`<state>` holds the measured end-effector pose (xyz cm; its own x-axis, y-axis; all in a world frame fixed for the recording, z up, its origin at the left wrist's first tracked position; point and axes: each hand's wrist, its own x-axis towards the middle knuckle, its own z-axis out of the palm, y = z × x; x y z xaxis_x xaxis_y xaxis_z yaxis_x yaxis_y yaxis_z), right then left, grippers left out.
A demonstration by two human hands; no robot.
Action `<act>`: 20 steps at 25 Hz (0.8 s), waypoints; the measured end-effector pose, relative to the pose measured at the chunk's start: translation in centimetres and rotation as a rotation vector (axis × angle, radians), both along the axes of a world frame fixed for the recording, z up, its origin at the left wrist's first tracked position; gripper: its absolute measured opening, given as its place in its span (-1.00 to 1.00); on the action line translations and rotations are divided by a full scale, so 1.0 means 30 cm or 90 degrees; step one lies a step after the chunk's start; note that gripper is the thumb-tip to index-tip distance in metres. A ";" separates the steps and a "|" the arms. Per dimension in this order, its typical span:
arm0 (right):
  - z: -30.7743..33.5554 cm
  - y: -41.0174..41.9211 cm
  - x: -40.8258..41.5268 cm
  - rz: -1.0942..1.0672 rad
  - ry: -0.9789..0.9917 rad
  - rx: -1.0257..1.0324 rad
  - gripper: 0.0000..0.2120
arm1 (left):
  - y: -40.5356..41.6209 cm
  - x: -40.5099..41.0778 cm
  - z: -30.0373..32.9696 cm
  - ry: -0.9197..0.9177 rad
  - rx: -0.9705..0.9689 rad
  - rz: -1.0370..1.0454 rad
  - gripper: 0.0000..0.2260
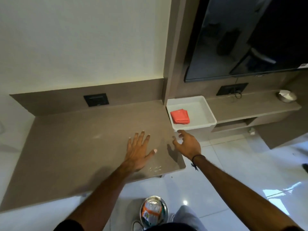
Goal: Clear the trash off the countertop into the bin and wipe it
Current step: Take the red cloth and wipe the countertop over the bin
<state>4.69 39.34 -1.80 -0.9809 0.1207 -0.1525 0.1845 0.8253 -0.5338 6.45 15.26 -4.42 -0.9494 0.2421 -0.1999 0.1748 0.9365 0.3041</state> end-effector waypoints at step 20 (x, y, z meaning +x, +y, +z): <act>-0.327 0.364 -0.859 -0.023 -0.279 -0.081 -0.33 | 0.714 -0.987 -0.175 -0.081 -0.253 -0.182 -0.13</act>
